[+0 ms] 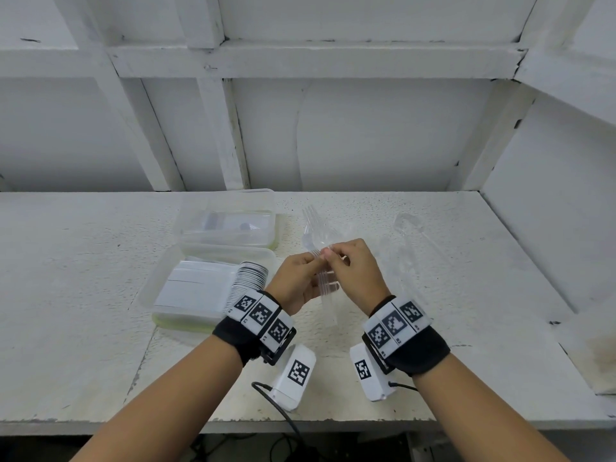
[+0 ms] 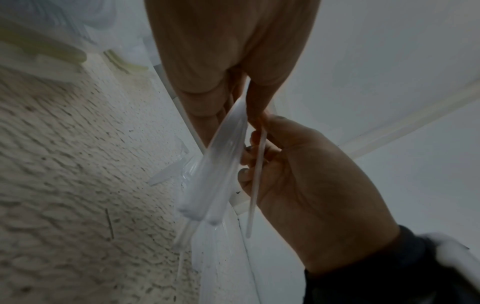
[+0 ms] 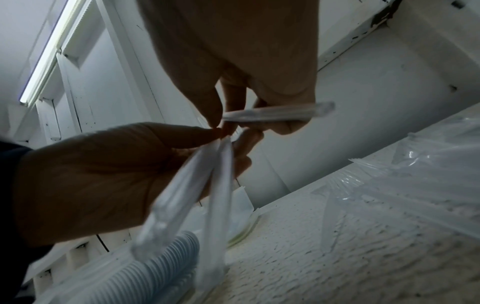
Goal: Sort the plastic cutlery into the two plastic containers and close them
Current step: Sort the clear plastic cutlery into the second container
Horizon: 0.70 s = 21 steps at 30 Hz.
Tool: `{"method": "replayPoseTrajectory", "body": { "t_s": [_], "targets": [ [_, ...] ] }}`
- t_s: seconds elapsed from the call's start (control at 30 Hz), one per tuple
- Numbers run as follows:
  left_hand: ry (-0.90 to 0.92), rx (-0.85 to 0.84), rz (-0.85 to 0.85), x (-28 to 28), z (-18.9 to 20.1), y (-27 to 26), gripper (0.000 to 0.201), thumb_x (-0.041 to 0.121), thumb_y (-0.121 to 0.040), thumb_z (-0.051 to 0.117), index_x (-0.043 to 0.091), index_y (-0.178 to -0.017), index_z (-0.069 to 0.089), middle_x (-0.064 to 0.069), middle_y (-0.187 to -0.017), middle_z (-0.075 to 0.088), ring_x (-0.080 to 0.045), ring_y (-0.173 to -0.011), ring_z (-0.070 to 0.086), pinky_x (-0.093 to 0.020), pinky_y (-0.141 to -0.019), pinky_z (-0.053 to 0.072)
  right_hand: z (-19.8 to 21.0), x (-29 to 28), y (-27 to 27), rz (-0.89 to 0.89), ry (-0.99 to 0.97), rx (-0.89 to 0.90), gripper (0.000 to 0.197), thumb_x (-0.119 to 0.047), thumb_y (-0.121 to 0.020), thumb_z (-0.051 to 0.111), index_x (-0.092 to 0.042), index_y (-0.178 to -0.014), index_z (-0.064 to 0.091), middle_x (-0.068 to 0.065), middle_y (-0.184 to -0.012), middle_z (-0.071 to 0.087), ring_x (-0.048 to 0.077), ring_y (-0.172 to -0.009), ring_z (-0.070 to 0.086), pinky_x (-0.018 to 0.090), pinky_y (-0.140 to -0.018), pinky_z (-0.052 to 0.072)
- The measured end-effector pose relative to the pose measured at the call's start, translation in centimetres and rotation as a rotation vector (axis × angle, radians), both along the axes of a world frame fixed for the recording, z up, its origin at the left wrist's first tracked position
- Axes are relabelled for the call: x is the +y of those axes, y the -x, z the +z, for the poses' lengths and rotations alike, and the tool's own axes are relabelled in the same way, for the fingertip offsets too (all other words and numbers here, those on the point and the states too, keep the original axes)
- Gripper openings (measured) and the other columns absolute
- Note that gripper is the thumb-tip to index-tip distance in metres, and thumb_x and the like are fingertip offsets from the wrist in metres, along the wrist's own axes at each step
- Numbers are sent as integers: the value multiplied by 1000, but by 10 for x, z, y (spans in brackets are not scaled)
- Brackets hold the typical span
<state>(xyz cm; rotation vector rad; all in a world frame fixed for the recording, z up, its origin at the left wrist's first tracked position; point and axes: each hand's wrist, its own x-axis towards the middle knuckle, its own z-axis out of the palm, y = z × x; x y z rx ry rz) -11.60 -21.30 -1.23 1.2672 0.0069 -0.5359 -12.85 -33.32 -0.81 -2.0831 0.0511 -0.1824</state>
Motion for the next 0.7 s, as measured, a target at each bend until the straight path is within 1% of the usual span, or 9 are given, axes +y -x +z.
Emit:
{"method": "replayPoseTrajectory", "body": {
  "t_s": [0.1,0.13,0.2,0.27,0.37,0.43,0.47,0.6,0.7],
  "targets": [
    [-19,20,9,-1,-1,-1,22,15,-96,49,-1,-104,61,-14,-97,64,-21,-83,64,-32,-77,55,1,-1,0,2,-7,16,26,-23,-97,46,-11,-114,63,2,-105,46,11,-92,52,7,-78,42],
    [-19,28,24,-1,-2,-1,23,14,-96,49,-2,-108,59,-14,-96,62,-20,-80,64,-30,-74,56,1,-2,0,-12,-9,3,28,-22,-97,45,-11,-118,61,5,-107,47,11,-92,52,5,-79,42],
    [-19,47,65,-1,-2,-3,24,11,-95,51,-4,-112,58,-13,-91,62,-18,-76,64,-28,-69,58,2,-2,1,-41,15,-27,35,-19,-98,43,-12,-131,52,8,-107,49,6,-86,48,-5,-70,35],
    [-12,54,92,0,-3,-4,23,9,-94,52,-5,-112,58,-14,-93,62,-19,-77,64,-30,-71,58,0,-2,3,-65,-6,-70,41,-16,-96,47,-14,-137,44,5,-95,49,1,-75,46,-6,-65,34],
    [-8,44,114,-1,-3,-4,16,10,-94,52,-1,-102,62,-14,-94,64,-19,-79,65,-34,-78,55,-4,-1,5,-104,-47,-158,30,-13,-91,56,-16,-121,54,5,-79,54,5,-71,52,2,-64,39],
    [-2,38,123,-1,-2,-4,16,10,-94,52,-1,-101,62,-17,-98,65,-21,-85,66,-38,-85,52,-7,2,5,-123,4,-197,19,-15,-89,59,-16,-108,60,6,-82,56,10,-74,53,6,-63,39],
    [2,34,127,-2,-2,-4,17,10,-94,52,-2,-101,62,-18,-100,66,-23,-88,66,-39,-87,52,-8,3,5,-131,18,-214,16,-17,-89,60,-15,-104,62,4,-82,55,8,-73,51,5,-63,40],
    [80,36,132,-3,2,-2,16,7,-95,49,0,-92,63,-13,-86,72,-17,-80,71,-27,-70,58,-11,9,5,-139,-1,-248,15,-22,-88,63,-12,-98,65,1,-83,54,0,-69,48,4,-64,40],
    [117,58,125,-1,3,-1,20,9,-97,46,0,-97,63,-12,-92,72,-16,-84,70,-27,-75,57,-12,10,2,-126,-39,-224,15,-23,-87,64,-11,-95,66,1,-83,57,0,-70,49,5,-64,41]
  ]
}}
